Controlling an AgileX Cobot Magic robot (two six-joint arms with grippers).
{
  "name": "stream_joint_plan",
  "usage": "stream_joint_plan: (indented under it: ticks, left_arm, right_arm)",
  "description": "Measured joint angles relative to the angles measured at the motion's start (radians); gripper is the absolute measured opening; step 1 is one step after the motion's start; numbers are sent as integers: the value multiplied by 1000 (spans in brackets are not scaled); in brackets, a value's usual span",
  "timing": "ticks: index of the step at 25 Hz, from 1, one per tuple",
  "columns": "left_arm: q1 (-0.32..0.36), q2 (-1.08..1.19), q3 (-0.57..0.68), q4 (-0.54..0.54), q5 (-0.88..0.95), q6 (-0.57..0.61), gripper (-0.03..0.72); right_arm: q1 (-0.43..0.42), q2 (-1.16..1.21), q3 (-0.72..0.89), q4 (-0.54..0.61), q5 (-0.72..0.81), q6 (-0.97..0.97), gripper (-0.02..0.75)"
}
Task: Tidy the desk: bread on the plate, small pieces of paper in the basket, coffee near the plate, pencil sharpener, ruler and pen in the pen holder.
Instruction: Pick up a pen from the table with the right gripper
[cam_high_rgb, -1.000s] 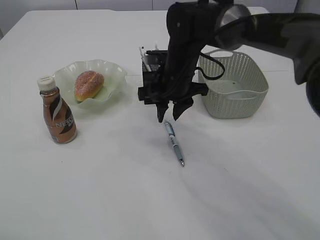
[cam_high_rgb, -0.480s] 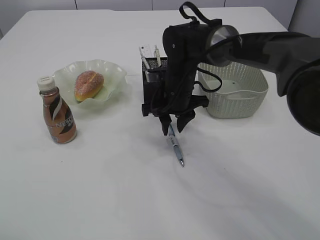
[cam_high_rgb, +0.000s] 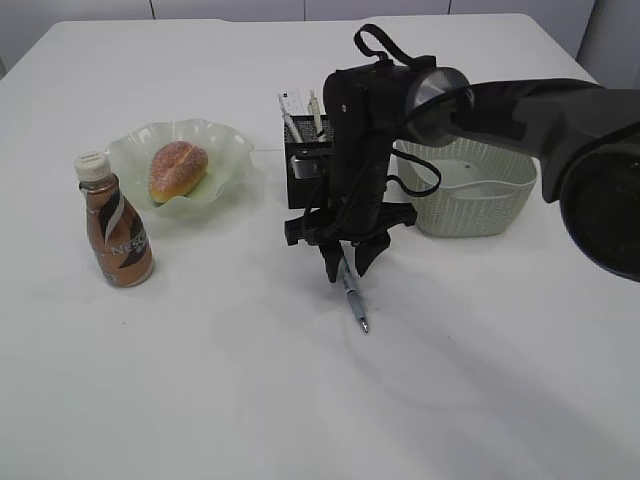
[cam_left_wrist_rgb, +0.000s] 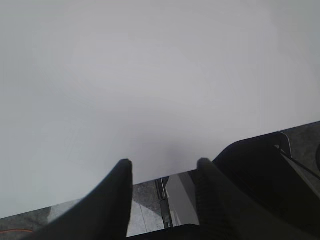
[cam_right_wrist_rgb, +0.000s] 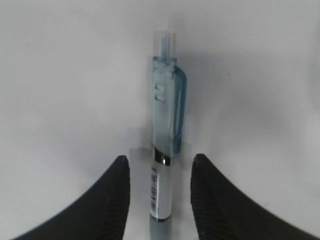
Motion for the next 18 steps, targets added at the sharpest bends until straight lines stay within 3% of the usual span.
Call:
stream_joint_plan:
  ticks: [18]
  left_arm:
    - [0,0,0,0,0,0,307]
  right_arm:
    - [0,0,0,-10,0,0,330]
